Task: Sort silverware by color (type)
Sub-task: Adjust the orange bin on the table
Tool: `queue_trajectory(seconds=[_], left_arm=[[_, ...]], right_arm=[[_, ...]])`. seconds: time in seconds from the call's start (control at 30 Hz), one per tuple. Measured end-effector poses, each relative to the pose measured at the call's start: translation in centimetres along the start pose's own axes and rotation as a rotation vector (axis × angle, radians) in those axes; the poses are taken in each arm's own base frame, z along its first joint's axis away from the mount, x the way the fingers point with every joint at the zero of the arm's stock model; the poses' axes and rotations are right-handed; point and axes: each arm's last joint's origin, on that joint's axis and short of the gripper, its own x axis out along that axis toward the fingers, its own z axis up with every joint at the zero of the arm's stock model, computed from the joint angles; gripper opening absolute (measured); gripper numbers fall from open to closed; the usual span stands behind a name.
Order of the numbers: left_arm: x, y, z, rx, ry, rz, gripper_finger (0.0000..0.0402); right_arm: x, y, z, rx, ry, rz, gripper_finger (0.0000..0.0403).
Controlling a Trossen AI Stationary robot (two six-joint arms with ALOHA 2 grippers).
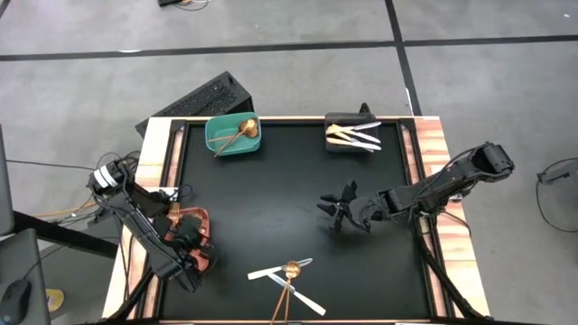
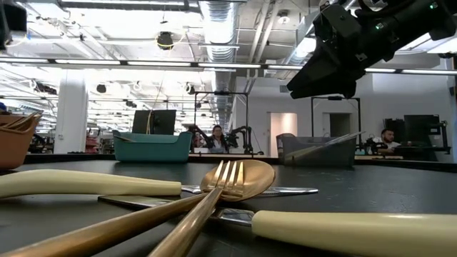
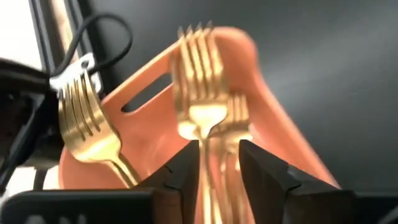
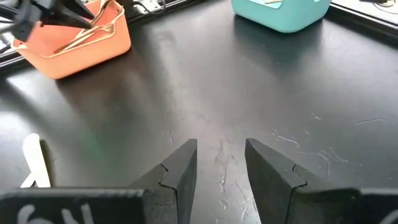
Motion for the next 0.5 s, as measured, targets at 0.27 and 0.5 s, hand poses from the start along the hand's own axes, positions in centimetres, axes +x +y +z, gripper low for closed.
queue_trajectory(seconds=[0.27,0.5], left_arm=[[-2.3,-1.0,2.1,-0.021,-0.356,-0.228,0.0148],[-0.1,-3.1,6.3,0.030,-0.380,-0.122,0.0139]], right_arm=[[0.0,0.0,0.1,0.006,-0.006,0.000,0.0155],[0.0,0.0,0.2,0.015,-0.016,0.006,0.0155]])
